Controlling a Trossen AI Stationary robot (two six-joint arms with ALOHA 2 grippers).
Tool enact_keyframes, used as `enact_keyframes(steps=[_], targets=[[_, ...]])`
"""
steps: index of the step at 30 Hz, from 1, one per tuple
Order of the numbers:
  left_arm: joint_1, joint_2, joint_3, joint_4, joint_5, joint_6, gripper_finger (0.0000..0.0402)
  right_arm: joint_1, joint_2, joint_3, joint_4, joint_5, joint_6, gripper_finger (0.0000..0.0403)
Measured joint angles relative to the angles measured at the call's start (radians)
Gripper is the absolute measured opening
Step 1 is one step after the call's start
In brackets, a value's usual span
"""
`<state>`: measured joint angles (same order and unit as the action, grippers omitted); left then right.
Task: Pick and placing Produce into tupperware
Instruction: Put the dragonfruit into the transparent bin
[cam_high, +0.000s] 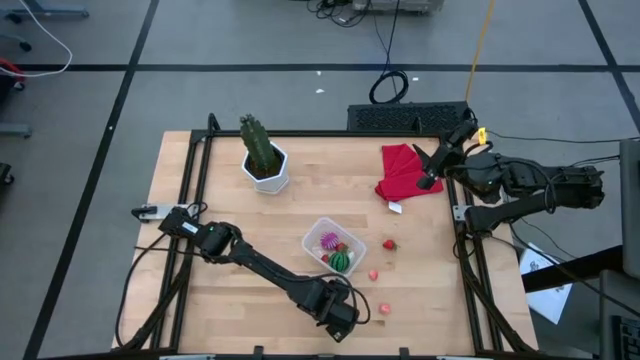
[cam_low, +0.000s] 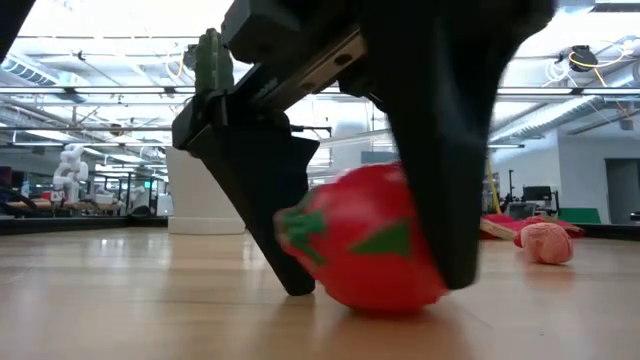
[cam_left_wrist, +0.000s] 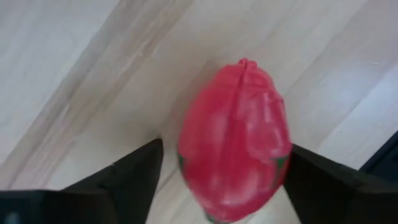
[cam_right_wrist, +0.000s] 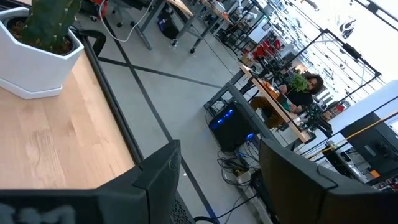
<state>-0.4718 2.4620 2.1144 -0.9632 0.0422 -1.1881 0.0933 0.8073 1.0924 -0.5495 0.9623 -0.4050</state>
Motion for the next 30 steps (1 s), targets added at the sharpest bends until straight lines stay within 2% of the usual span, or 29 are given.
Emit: enact_keyframes(steps=[5, 9, 18, 24, 30], targets=[[0.003, 0.002, -0.001, 0.001, -0.001, 0.001, 0.0235, 0.0, 0.02, 0.0, 0.0, 0.0, -0.003, 0.0209], [0.004, 0.002, -0.001, 0.014, -0.001, -0.005, 0.0208, 0.0, 0.032, 0.0, 0.0, 0.0, -0.007, 0.0209], [0.003, -0.009, -0.002, 0.029, -0.024, -0.024, 0.0223, 0.0, 0.036, 0.0, 0.0, 0.0, -0.007, 0.0209], [0.007, -0.041, -0.002, 0.043, -0.085, -0.018, 0.0209, 0.0, 0.036, 0.0, 0.0, 0.0, -0.008, 0.0209], [-0.007, -0.069, -0.002, -0.003, -0.066, -0.047, 0.0215, 0.0, 0.035, 0.0, -0.001, 0.0, -0.008, 0.0209]])
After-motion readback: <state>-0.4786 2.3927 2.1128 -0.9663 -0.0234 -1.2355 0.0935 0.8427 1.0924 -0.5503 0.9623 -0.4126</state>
